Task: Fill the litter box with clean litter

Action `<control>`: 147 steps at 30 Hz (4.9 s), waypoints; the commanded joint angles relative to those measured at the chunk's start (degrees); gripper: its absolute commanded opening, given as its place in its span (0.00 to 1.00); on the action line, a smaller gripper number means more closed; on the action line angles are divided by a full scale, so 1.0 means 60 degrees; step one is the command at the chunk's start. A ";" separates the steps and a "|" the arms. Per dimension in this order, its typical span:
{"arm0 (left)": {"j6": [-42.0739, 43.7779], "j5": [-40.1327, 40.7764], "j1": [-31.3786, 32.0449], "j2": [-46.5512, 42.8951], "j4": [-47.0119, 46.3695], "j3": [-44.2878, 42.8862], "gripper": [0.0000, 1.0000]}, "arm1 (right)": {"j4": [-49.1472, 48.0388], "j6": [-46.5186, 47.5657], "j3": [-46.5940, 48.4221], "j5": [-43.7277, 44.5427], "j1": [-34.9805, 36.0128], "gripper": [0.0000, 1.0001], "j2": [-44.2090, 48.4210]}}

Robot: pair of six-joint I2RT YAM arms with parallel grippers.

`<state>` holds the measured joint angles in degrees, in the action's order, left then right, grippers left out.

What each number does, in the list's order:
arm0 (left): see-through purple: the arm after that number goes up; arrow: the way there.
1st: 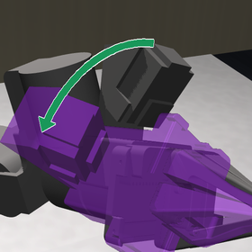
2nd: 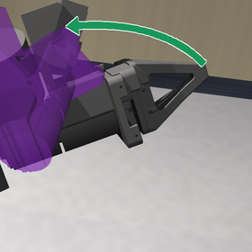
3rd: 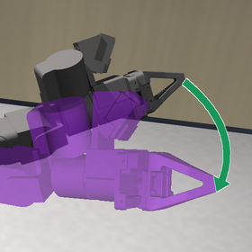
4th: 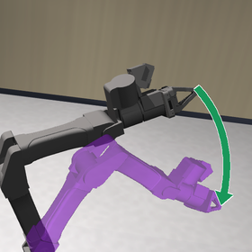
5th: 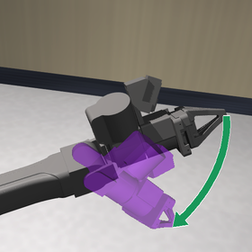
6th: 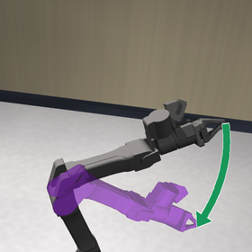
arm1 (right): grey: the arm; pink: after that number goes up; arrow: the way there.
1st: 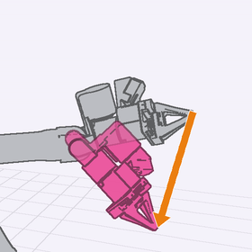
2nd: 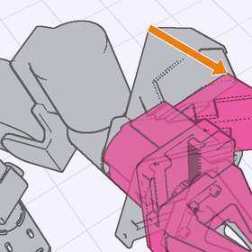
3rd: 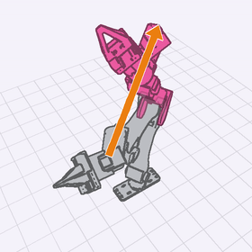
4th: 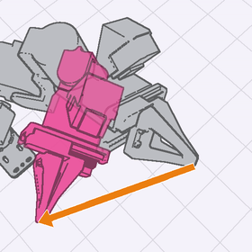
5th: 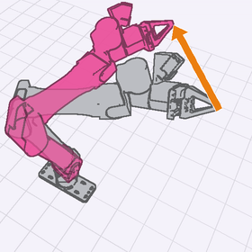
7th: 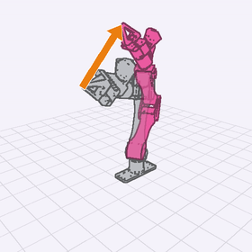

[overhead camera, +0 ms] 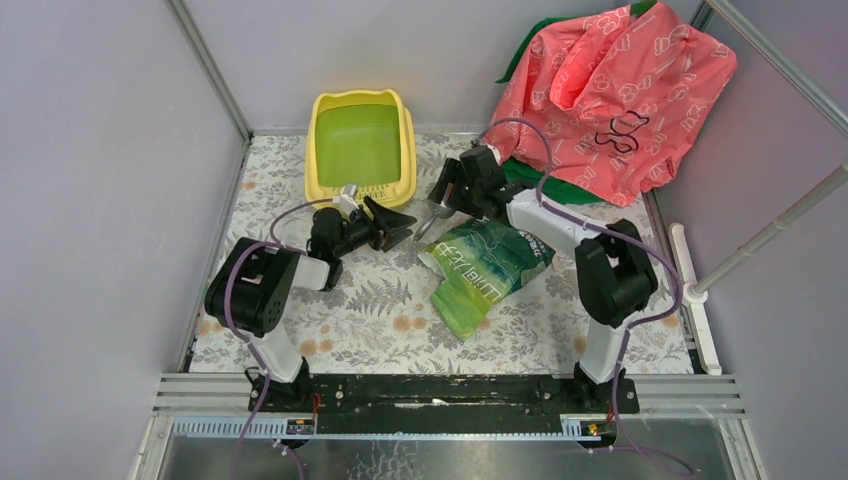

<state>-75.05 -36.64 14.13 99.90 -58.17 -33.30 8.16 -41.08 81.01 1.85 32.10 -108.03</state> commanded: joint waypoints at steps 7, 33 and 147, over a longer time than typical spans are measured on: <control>-0.1337 -0.0040 0.0211 -0.2913 0.0189 0.1217 0.64 | -0.3243 -0.0414 -0.2564 0.0050 0.0365 0.02 0.2995; -0.2227 0.4165 0.3882 -0.5125 0.2345 0.1766 0.66 | -0.7148 -0.1872 -0.7526 0.0286 0.0523 0.00 0.7314; 0.7344 1.3451 1.1686 -0.3766 1.7532 -0.6686 0.00 | 0.5788 0.2766 -0.0327 -0.1681 0.0242 0.70 0.8146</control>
<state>-33.98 39.13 82.37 78.96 47.53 -71.90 42.98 -26.92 75.35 -1.78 34.41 -58.98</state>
